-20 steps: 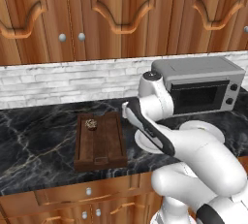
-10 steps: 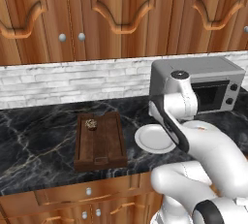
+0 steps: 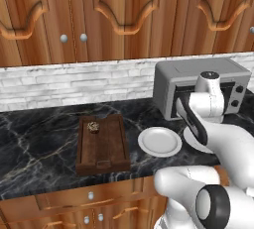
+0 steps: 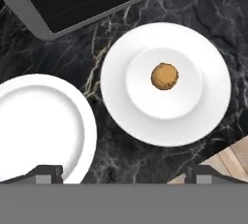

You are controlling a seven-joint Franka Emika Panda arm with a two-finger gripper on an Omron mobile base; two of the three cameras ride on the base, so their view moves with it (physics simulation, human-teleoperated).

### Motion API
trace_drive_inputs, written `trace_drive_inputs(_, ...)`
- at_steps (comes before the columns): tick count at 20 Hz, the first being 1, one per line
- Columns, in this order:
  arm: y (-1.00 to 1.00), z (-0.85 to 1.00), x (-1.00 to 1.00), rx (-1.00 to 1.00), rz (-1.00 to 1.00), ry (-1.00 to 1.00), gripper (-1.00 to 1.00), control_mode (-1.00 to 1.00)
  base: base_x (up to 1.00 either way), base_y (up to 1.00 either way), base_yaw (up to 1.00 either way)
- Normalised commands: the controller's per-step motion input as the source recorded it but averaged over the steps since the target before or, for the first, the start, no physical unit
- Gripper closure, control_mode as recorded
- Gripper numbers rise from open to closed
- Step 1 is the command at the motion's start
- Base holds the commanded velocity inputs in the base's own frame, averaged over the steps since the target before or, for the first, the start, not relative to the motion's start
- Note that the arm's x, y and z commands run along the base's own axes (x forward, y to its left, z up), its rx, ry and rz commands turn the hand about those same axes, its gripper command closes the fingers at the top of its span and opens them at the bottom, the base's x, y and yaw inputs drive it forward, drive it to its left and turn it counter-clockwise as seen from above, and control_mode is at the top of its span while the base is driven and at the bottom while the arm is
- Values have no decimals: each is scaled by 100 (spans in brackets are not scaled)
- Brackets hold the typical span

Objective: Move the dessert items from the plates to the tray.

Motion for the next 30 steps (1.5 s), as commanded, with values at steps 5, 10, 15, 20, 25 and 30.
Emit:
trace_drive_inputs(5,-64,-9,0,0,-6,0,-100,-100,0,0,0)
trace_drive_inputs(10,-51,-7,0,0,-2,0,-100,-100,0,0,0)
trace_drive_inputs(15,-23,-16,9,3,0,0,-100,-100,0,0,0)
trace_drive_inputs(20,-11,-32,14,1,0,0,-100,-100,0,0,0)
trace_drive_inputs(25,-2,-32,20,0,0,0,-100,-100,0,0,0)
trace_drive_inputs(30,-8,-16,19,0,0,0,-100,-100,0,0,0)
